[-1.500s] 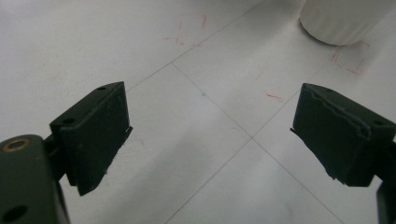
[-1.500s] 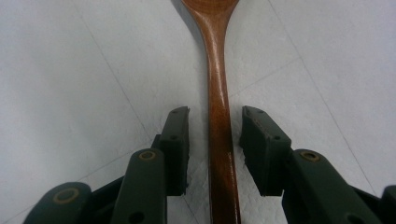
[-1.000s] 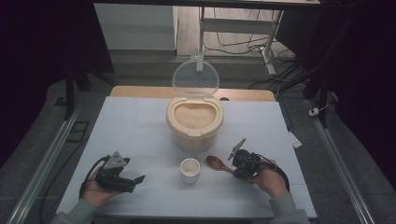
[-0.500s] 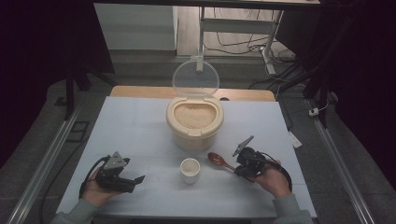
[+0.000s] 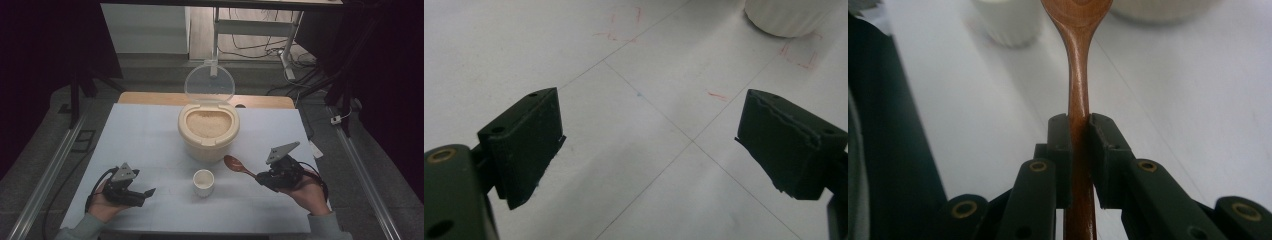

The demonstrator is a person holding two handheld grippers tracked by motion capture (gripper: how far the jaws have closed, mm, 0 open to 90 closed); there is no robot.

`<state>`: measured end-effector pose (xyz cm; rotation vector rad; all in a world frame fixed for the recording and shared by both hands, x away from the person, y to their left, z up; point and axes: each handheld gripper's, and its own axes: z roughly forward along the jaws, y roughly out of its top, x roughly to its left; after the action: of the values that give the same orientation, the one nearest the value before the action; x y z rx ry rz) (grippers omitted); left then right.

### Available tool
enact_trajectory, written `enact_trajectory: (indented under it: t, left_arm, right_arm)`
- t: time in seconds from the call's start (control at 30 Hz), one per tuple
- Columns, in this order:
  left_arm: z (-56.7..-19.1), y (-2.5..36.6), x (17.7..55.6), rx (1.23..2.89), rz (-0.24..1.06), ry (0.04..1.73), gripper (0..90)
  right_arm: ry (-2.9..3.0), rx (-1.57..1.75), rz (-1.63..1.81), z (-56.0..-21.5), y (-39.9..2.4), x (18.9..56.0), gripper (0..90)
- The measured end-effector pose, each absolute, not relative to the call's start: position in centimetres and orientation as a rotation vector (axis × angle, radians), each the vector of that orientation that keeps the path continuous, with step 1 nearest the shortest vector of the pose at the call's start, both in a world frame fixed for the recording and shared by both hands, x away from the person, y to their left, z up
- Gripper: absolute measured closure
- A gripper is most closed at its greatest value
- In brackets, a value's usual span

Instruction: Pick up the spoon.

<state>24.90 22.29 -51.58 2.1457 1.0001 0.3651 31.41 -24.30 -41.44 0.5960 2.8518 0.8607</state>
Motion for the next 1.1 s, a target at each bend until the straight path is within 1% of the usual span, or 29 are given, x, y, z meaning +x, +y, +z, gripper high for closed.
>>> enact_trajectory:
  t: [0.27,0.77,1.1]
  left_arm:
    - [-51.6,22.2,24.9,2.153,0.366,1.000,10.8]
    - [-51.7,22.1,25.1,2.157,0.361,1.000,10.8]
    - [-51.4,22.2,25.2,2.136,0.334,1.001,10.9]
  right_arm:
    - [2.841,0.478,0.918,-40.2,-22.0,30.7,79.5]
    - [2.865,0.403,0.940,-40.6,-19.4,31.3,79.5]
    - [2.869,0.282,0.953,-39.8,-16.3,31.2,79.5]
